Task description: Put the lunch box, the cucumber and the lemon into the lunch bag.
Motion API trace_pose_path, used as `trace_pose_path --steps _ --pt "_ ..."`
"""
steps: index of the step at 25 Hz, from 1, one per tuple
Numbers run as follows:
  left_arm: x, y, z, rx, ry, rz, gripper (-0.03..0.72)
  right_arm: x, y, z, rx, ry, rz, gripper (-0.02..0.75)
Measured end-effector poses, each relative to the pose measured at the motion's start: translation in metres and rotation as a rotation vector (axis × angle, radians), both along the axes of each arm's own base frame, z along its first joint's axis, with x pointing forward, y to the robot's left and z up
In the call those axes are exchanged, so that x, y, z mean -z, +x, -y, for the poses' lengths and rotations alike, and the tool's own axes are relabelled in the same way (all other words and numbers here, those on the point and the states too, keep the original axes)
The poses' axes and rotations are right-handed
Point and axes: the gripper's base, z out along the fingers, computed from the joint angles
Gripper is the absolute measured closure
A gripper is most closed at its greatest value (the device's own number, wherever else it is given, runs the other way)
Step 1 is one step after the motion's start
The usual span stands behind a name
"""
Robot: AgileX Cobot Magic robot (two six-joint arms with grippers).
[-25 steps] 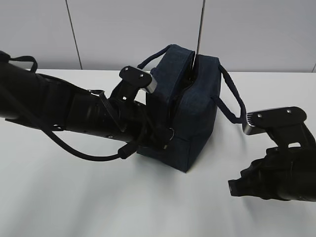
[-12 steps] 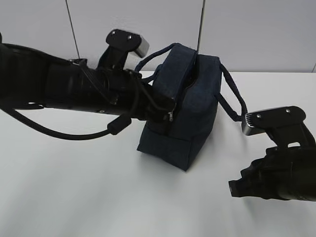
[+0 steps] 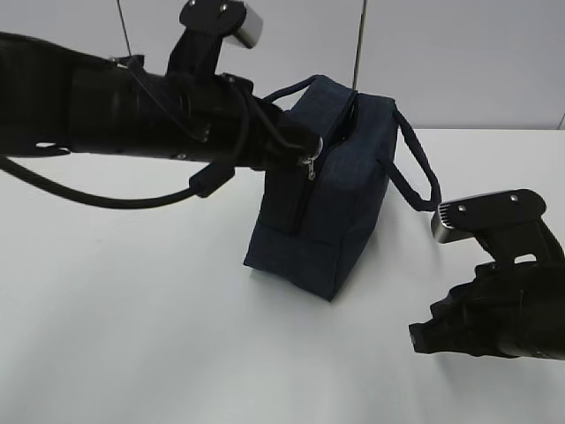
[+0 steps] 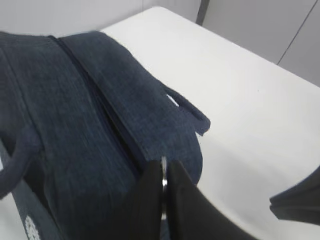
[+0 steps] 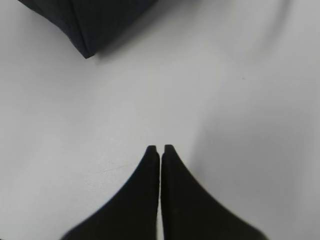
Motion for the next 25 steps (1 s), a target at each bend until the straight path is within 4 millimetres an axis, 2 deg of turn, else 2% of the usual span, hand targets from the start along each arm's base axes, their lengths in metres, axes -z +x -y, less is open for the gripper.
trace_pose_path --steps 3,10,12,18,25 --pt "-0.01 0.005 0.002 -0.016 -0.008 0.034 0.708 0.0 0.0 0.0 0.0 0.0 0.0 0.738" --pt "-0.012 0.007 0.002 -0.024 -0.002 0.044 0.697 0.0 0.0 0.0 -0.006 -0.005 0.003 0.738" --pt "-0.014 0.007 0.001 -0.028 -0.003 0.05 0.661 0.0 0.0 0.0 -0.006 -0.006 0.003 0.738" --pt "-0.013 0.012 -0.003 -0.098 0.034 0.058 0.456 0.0 0.0 0.0 -0.007 -0.007 0.004 0.738" --pt "-0.019 0.012 -0.008 -0.139 0.041 0.075 0.421 0.0 0.0 0.0 -0.004 -0.009 0.001 0.738"
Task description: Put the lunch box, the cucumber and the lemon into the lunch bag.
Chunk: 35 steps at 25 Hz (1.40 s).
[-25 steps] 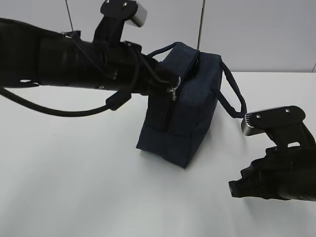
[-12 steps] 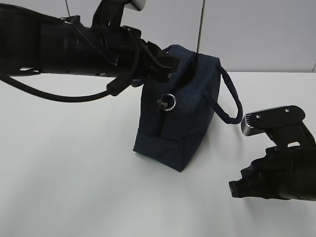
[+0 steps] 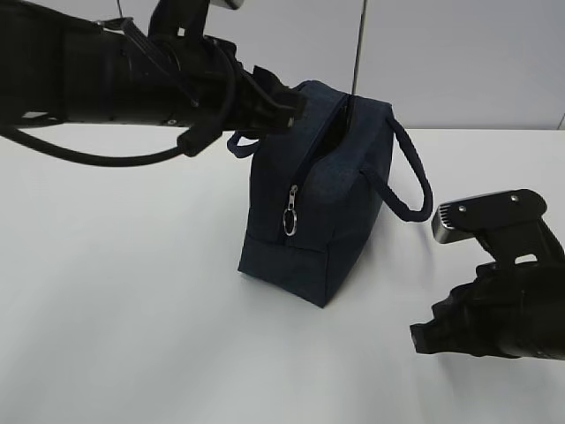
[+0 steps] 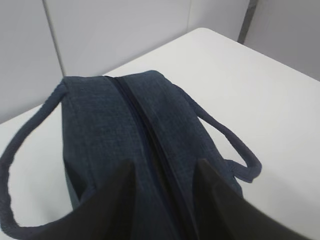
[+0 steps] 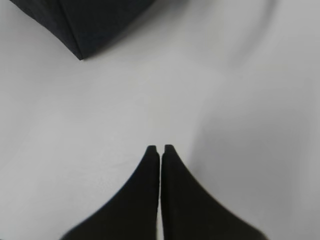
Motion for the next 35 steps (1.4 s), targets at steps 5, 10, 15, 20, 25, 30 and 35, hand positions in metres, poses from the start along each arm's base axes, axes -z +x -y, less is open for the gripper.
trace_pose_path --steps 5,10,15,20,25,30,35 --pt "-0.012 -0.002 -0.007 -0.056 -0.02 0.003 0.419 0.001 -0.001 0.002 0.018 -0.009 -0.013 0.738" --pt "0.002 -0.013 -0.015 -0.078 -0.016 -0.082 0.419 0.001 -0.001 0.002 0.022 -0.008 -0.015 0.738" --pt "0.009 -0.039 -0.027 -0.029 -0.018 -0.132 0.421 0.001 -0.001 0.002 0.022 -0.008 -0.015 0.738" --pt "-0.018 -0.075 -0.032 0.191 -0.05 -0.173 0.444 0.001 -0.001 0.002 0.023 -0.01 -0.016 0.738" --pt "-0.013 -0.104 -0.056 0.316 0.118 -0.451 0.447 0.001 -0.001 0.002 0.023 -0.01 -0.016 0.738" --pt "-0.003 -0.103 -0.084 0.17 0.312 -0.562 0.448 0.001 -0.001 0.002 0.025 -0.01 -0.018 0.738" --pt "0.003 -0.088 -0.092 0.07 0.425 -0.449 0.434 0.001 -0.002 0.002 0.049 0.012 -0.031 0.738"
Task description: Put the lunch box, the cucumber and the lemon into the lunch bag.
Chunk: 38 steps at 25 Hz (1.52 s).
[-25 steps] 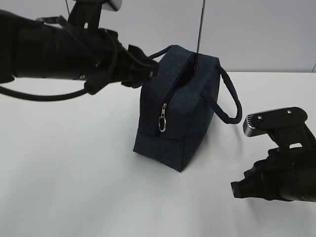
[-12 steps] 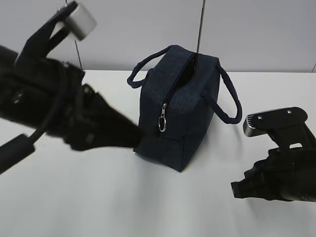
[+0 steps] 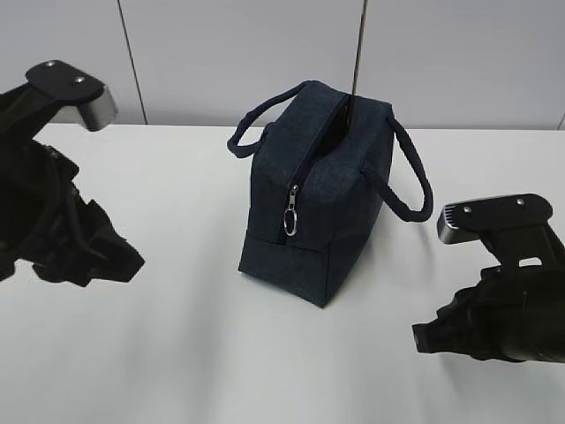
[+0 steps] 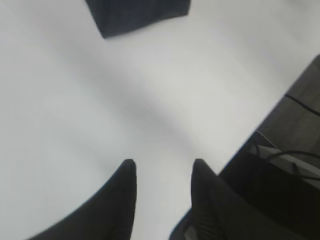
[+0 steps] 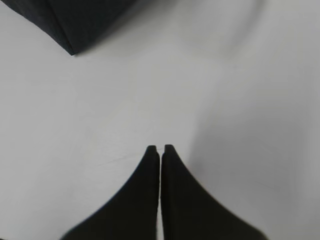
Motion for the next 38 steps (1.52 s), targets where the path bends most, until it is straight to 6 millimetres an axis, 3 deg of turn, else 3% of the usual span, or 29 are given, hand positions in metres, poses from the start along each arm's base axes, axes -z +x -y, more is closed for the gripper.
trace_pose_path --steps 5,8,13,21,30,38 --pt "0.022 0.021 0.008 -0.03 0.024 0.017 0.336 0.0 0.0 0.0 0.013 0.011 -0.007 0.738" --pt "0.038 0.036 0.014 -0.015 0.038 0.07 0.316 0.0 0.0 0.0 0.015 0.011 -0.009 0.738" --pt "0.067 0.056 0.024 0.017 0.07 0.136 0.335 0.002 -0.002 0.003 0.034 -0.017 -0.027 0.738" --pt "0.096 0.06 0.059 0.062 0.055 0.219 0.393 0.003 -0.003 0.007 0.055 -0.051 -0.049 0.737" --pt "0.106 0.082 0.08 0.042 0.028 0.265 0.398 0.003 -0.003 0.007 0.057 -0.054 -0.051 0.737" --pt "0.111 0.077 0.096 0.056 0.008 0.267 0.398 0.003 -0.003 0.007 0.056 -0.055 -0.05 0.737"
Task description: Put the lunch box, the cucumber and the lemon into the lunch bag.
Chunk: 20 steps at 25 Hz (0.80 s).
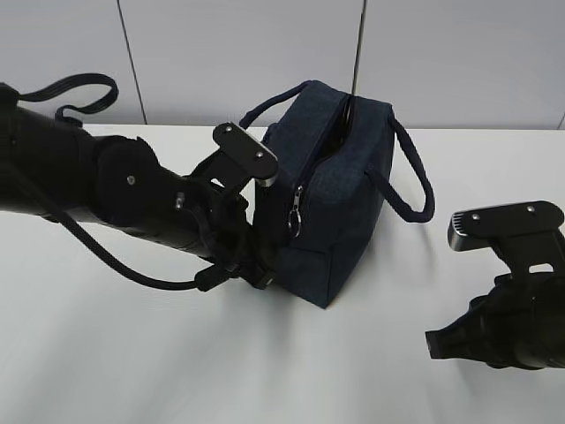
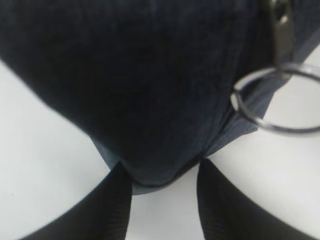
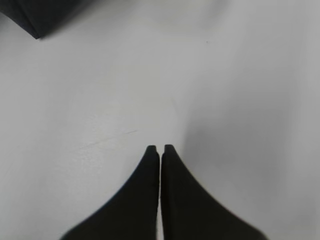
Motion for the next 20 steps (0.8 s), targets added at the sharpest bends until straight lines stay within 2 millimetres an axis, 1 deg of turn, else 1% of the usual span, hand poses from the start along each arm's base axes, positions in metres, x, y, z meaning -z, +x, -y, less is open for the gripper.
trace_pose_path --steps 5,7,8,11,13,16,20 --pt "0.006 0.003 0.002 -0.031 -0.019 0.007 0.398 0.0 0.0 0.0 -0.003 -0.005 0.001 0.737" --pt "0.006 0.004 0.003 -0.038 -0.026 0.021 0.421 0.0 0.0 0.0 -0.003 -0.005 0.001 0.737" --pt "0.007 0.005 0.003 -0.041 -0.029 0.025 0.448 0.0 0.0 0.0 -0.002 -0.007 0.0 0.737" --pt "0.008 0.005 0.004 -0.056 -0.039 0.026 0.619 0.0 0.0 0.001 -0.007 -0.011 0.003 0.737" --pt "0.008 0.004 0.006 -0.069 -0.054 0.018 0.659 0.0 0.0 0.001 -0.008 -0.012 0.003 0.737" --pt "0.008 -0.001 0.012 -0.073 -0.071 0.005 0.674 0.0 0.0 0.001 -0.006 -0.016 0.001 0.737" --pt "0.009 -0.016 0.026 -0.04 -0.082 -0.028 0.677 0.001 -0.001 0.003 0.006 -0.037 -0.012 0.737"
